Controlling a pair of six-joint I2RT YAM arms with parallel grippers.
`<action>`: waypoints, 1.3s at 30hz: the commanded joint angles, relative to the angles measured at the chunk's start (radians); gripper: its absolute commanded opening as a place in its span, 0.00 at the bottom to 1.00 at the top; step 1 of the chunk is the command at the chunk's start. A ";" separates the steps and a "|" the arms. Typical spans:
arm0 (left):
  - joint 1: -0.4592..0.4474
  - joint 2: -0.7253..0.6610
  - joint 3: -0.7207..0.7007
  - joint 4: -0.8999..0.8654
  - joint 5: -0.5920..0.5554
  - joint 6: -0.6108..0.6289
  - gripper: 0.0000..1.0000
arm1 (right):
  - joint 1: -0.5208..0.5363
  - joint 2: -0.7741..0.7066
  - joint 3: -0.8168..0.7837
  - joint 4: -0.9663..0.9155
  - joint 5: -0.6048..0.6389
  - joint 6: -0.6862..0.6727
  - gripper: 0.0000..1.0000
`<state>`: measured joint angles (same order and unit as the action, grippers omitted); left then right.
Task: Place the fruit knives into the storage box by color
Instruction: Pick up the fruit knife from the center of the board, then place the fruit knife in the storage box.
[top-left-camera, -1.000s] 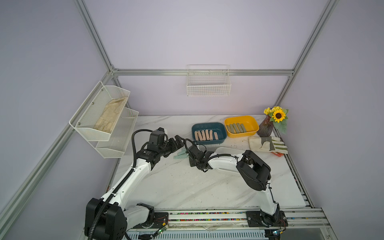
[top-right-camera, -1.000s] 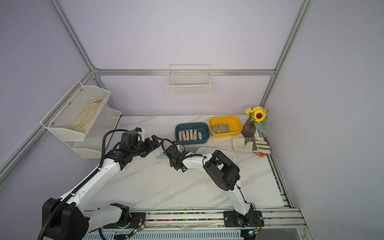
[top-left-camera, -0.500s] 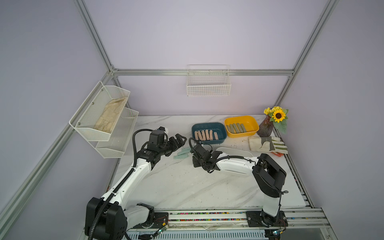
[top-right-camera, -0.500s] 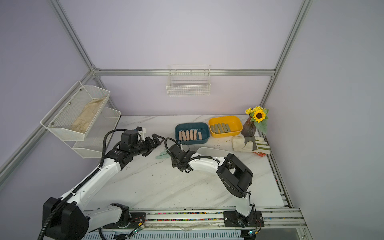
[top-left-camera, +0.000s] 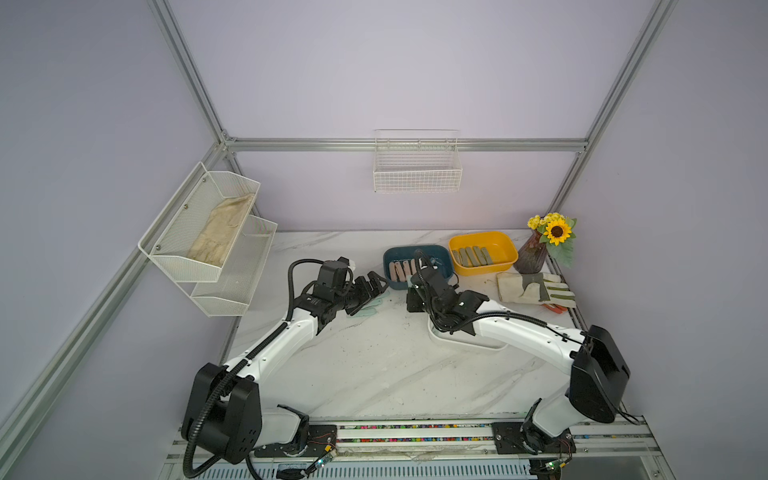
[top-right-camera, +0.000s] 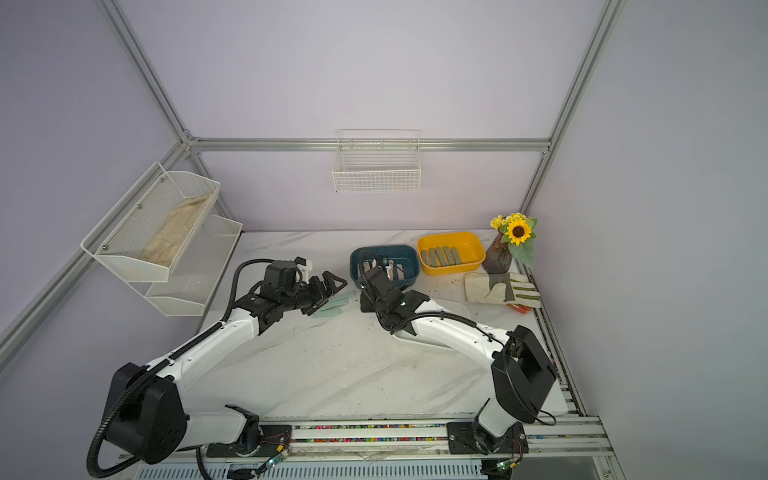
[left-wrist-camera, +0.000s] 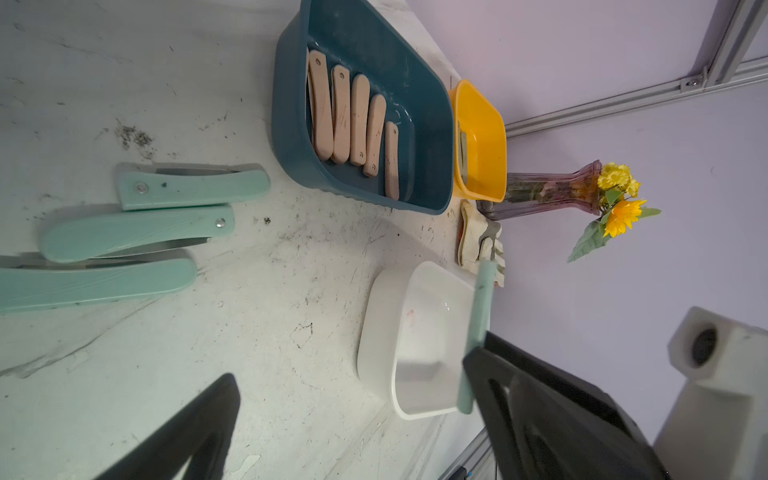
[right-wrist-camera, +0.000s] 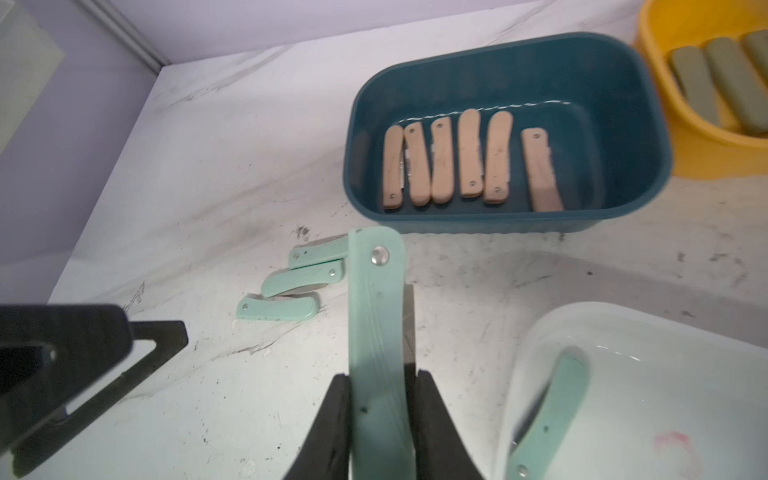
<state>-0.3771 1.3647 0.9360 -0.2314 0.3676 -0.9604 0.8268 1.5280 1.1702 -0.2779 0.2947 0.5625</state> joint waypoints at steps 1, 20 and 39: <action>-0.036 0.033 0.118 0.053 0.017 -0.019 1.00 | -0.052 -0.078 -0.082 -0.046 0.031 0.031 0.20; -0.245 0.273 0.276 0.216 -0.038 -0.152 1.00 | -0.104 -0.190 -0.409 0.027 0.073 0.256 0.20; -0.272 0.293 0.291 0.215 -0.051 -0.155 1.00 | -0.148 -0.006 -0.435 0.189 0.049 0.288 0.22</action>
<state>-0.6434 1.6699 1.1202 -0.0452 0.3290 -1.1084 0.6872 1.5040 0.7456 -0.1356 0.3416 0.8276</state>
